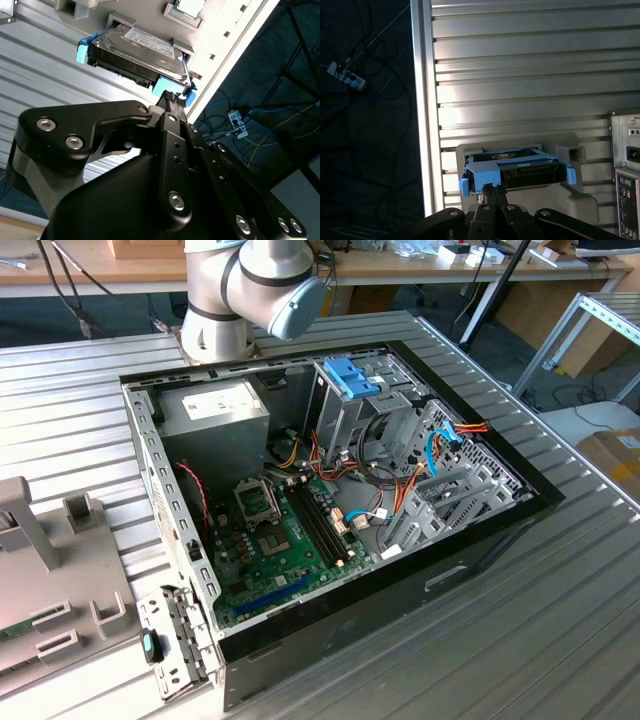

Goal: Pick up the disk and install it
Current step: 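Reach for the disk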

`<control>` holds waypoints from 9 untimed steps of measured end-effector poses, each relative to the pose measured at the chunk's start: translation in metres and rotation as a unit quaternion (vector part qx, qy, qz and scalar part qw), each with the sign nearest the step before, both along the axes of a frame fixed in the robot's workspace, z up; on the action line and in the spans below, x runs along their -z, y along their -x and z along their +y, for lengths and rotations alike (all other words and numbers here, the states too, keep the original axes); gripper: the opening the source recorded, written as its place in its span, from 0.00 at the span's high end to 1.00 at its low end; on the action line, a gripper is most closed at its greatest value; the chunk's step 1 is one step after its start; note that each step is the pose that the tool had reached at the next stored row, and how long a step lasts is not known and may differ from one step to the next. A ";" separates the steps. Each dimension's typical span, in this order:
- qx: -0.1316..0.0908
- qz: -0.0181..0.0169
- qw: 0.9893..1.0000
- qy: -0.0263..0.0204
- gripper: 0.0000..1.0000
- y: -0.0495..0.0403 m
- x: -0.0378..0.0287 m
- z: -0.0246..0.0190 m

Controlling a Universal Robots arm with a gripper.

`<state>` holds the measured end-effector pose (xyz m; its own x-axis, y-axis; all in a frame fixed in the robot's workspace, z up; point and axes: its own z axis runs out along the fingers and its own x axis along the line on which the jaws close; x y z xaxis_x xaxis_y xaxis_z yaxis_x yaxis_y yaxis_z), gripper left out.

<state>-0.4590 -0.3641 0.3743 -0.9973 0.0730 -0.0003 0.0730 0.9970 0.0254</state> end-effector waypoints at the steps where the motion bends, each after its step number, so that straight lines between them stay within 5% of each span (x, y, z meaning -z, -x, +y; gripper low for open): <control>1: 0.000 0.000 1.000 0.000 0.89 -0.0010 0.0000 0.0000; 9: 0.000 0.000 1.000 0.000 0.89 -0.0042 0.0000 0.0000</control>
<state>-0.4548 -0.3641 0.3742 -0.9973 0.0730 -0.0004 0.0729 0.9970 0.0255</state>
